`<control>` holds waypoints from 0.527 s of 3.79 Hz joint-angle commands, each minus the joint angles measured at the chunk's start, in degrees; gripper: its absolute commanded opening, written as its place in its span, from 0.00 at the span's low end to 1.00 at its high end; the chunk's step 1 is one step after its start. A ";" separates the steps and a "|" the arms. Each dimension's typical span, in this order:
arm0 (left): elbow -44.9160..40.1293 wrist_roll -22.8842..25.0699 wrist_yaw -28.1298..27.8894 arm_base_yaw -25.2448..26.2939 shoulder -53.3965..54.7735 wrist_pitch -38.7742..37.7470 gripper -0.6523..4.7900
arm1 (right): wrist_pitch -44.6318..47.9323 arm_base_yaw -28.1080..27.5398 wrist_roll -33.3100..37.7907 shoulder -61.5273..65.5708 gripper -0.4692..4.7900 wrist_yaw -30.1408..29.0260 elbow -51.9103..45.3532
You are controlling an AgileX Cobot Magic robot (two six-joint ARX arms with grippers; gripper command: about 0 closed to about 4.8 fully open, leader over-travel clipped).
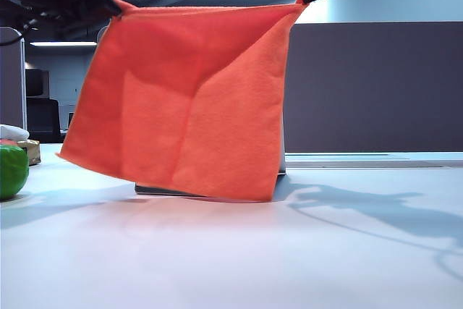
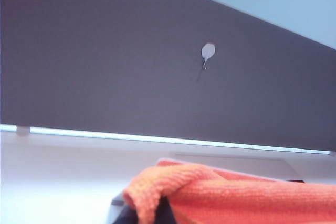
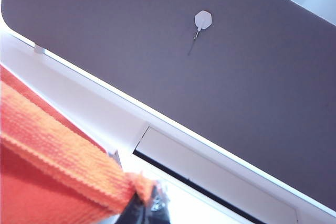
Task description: Pick up the cloth from the table and use it to cover the mirror.
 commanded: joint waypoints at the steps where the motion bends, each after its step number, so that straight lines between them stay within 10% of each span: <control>1: 9.99 -1.88 5.95 3.30 8.85 -4.31 0.11 | 7.30 -4.72 -2.71 2.08 0.09 0.72 0.52; 2: 12.37 -1.88 6.12 3.52 12.04 -1.42 0.11 | 10.27 -6.49 -2.71 3.52 0.09 -0.04 0.55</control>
